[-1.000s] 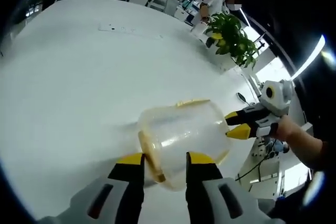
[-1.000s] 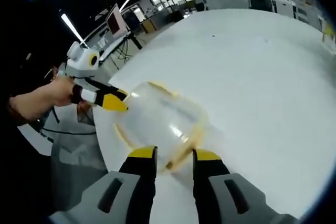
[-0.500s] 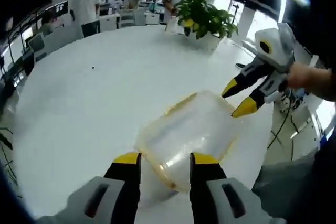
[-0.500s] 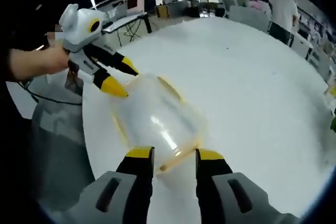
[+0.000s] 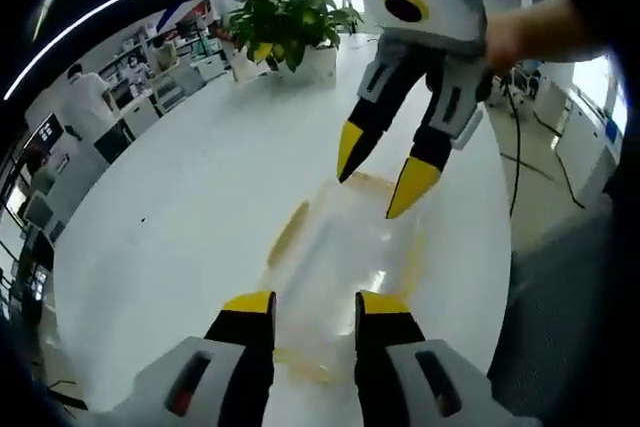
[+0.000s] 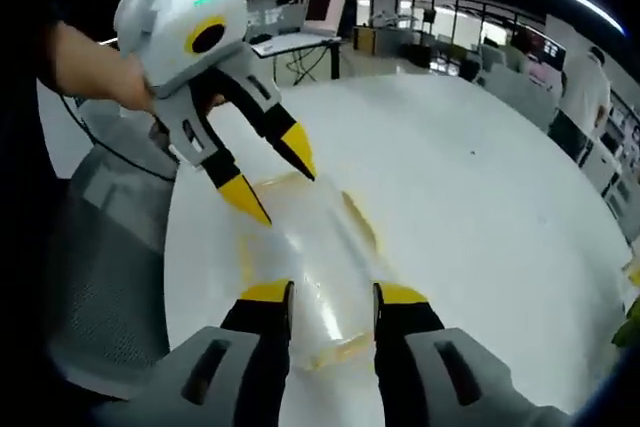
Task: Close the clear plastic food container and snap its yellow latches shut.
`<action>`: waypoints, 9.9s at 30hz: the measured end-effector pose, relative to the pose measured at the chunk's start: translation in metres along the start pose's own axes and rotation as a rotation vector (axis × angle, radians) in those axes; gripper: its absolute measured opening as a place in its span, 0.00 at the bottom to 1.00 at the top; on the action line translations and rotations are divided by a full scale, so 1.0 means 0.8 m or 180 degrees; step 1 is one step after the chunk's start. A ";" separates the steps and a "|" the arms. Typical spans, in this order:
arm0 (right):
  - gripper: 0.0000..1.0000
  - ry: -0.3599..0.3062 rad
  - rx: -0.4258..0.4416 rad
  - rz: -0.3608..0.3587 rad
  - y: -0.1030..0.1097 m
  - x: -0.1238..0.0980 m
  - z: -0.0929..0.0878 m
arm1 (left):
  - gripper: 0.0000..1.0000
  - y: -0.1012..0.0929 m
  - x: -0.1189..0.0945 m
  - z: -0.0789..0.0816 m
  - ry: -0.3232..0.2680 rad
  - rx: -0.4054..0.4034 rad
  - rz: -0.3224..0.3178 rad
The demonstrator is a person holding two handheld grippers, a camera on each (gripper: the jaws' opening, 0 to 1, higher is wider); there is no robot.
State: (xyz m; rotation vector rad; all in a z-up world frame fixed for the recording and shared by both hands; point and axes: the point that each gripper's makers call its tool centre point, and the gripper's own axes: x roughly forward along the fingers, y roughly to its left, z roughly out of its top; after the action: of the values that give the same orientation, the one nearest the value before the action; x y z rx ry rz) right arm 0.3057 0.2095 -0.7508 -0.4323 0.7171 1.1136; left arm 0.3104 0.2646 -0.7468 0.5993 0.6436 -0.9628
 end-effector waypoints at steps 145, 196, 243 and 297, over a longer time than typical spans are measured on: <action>0.66 0.0659 -0.0753 0.0554 -0.010 0.061 0.023 | 0.86 -0.069 0.023 -0.010 0.0341 0.0930 -0.0795; 0.77 0.1284 -0.1330 0.0518 0.007 0.029 -0.057 | 0.82 -0.017 0.035 -0.057 0.0883 0.1013 -0.0666; 0.74 0.1219 -0.1482 0.0594 0.013 0.057 -0.041 | 0.74 0.005 0.025 -0.084 0.1115 0.1048 -0.0509; 0.75 0.1423 -0.1339 0.0402 -0.002 0.113 0.013 | 0.75 0.079 0.013 -0.121 0.1154 0.1232 -0.0581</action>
State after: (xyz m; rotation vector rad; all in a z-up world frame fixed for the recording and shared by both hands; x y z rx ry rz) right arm 0.3333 0.2748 -0.8072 -1.0276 0.9078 1.3071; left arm 0.3486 0.3560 -0.8077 1.0891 0.8508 -1.1730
